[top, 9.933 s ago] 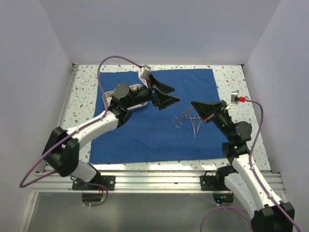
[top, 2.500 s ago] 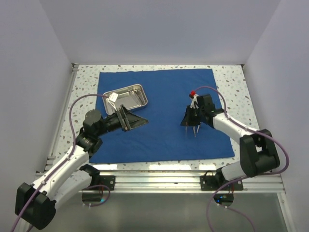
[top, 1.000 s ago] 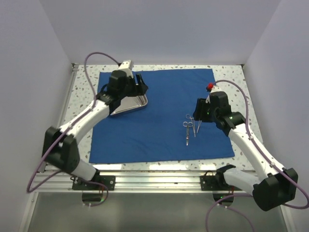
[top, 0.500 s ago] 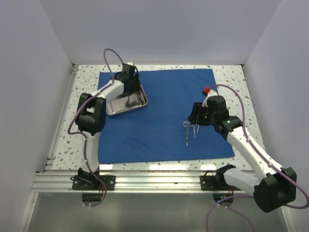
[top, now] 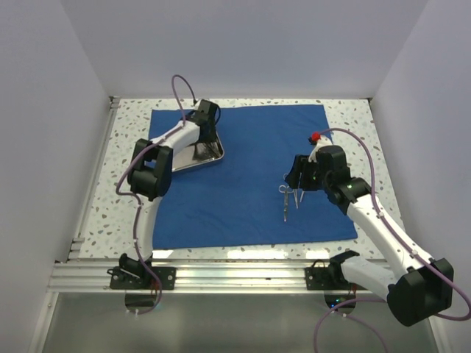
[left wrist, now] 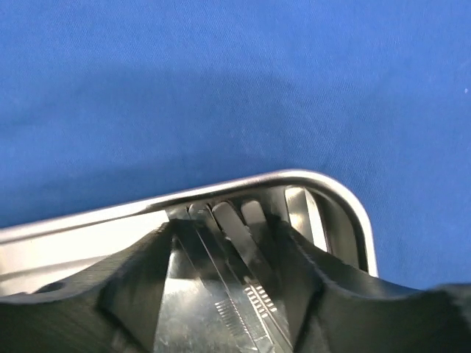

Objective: Open and lay out the surgical kit
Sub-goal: Pick up the medical item from the container.

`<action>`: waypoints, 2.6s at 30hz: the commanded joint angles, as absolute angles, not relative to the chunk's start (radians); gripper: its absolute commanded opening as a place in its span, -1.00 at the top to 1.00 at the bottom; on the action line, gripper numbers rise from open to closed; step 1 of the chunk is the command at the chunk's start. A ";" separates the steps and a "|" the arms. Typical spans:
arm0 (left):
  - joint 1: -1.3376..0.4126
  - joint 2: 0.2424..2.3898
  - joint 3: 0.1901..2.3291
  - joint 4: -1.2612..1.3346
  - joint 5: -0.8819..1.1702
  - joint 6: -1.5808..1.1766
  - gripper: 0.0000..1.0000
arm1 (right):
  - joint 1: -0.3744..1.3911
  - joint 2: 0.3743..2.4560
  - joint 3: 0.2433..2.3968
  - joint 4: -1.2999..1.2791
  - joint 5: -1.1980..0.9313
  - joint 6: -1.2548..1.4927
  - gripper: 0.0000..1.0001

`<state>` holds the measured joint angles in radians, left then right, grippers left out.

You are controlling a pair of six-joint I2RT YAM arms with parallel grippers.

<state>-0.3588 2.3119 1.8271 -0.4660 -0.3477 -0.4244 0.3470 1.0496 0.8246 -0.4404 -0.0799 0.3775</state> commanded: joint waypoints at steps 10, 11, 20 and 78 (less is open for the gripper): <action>-0.385 2.339 1.792 -0.555 -0.411 -0.399 1.00 | 0.351 1.031 0.805 -0.390 -0.120 0.393 -0.18; -0.384 2.339 1.796 -0.552 -0.422 -0.400 1.00 | 0.350 1.031 0.804 -0.387 -0.120 0.394 -0.18; -0.382 2.287 1.829 -0.561 -0.459 -0.403 1.00 | 0.351 1.042 0.799 -0.379 -0.112 0.396 -0.18; -0.212 1.822 1.293 -0.035 0.408 -0.448 1.00 | 0.632 1.807 1.319 0.248 -0.391 0.607 0.51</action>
<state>-0.2272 1.8828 1.3128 -0.1452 0.2737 -0.4240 0.6220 1.7775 1.2060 0.1192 -0.3321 0.5606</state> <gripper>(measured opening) 0.029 0.244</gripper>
